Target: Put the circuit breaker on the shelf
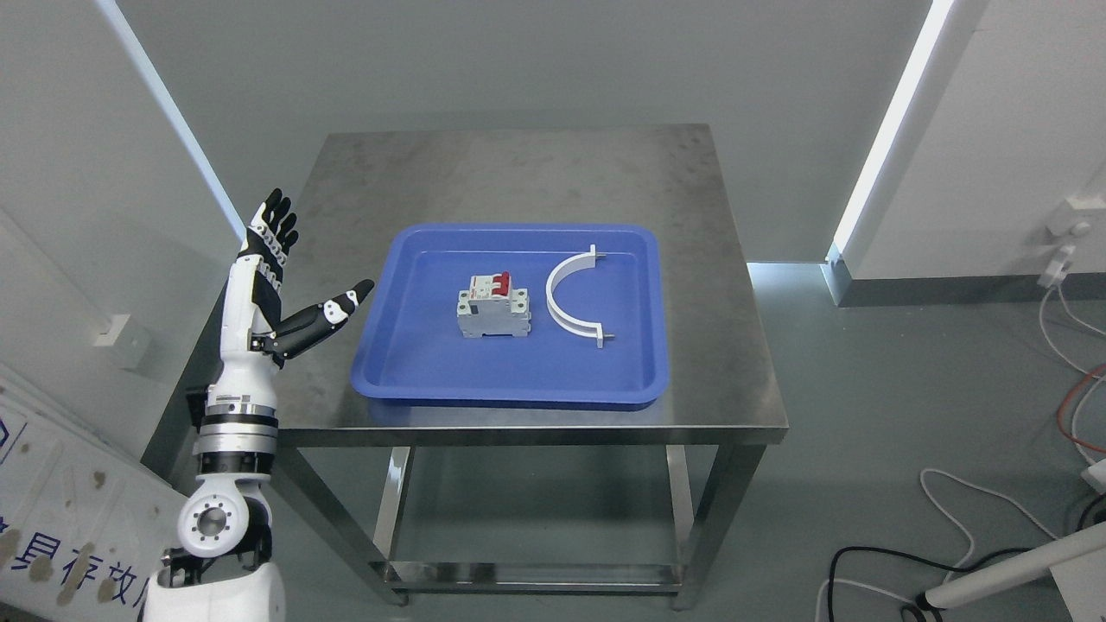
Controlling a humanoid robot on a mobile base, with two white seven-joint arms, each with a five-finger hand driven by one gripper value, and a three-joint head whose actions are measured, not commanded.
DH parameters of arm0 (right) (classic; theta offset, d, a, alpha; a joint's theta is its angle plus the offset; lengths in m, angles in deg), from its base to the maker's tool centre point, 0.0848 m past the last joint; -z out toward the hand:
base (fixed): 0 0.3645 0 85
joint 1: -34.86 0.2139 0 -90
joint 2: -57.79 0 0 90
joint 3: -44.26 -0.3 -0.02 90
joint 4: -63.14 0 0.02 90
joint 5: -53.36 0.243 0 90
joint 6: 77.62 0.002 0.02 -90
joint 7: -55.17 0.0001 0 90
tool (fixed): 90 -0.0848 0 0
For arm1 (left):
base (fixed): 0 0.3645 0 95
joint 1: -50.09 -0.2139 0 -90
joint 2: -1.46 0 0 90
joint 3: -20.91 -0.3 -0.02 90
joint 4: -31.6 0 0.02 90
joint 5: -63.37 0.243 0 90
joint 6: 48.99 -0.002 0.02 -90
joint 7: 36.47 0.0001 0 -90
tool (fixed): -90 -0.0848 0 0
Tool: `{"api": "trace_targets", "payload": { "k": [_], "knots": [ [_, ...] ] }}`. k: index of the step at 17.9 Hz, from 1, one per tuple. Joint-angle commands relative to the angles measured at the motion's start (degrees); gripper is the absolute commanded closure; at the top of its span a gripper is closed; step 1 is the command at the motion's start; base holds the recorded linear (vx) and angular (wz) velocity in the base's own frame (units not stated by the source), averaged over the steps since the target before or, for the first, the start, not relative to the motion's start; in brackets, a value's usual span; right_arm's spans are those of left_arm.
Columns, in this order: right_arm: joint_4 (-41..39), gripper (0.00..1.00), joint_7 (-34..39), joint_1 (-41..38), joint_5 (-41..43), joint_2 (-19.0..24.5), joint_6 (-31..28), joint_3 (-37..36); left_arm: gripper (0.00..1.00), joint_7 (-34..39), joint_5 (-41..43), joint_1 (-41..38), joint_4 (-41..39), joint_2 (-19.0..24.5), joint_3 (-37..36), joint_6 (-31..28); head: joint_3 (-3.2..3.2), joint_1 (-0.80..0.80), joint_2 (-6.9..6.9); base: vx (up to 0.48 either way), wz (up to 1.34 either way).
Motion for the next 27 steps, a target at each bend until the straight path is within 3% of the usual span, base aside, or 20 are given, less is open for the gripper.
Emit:
{"api": "trace_targets", "payload": {
  "k": [1, 27],
  "knots": [
    [0.0, 0.0, 0.01, 0.0, 0.01, -1.0, -1.76, 1.14, 0.0, -0.11, -0.03, -0.68, -0.29, 1.0, -1.05, 0.45, 0.0, 0.0, 0.0, -0.015, -0.02],
    [0.0, 0.0, 0.01, 0.0, 0.01, -1.0, -1.76, 1.14, 0.0, -0.29, -0.03, -0.76, -1.69, 1.0, -0.7, 0.89, 0.0, 0.0, 0.0, -0.001, 0.0]
  ]
}}
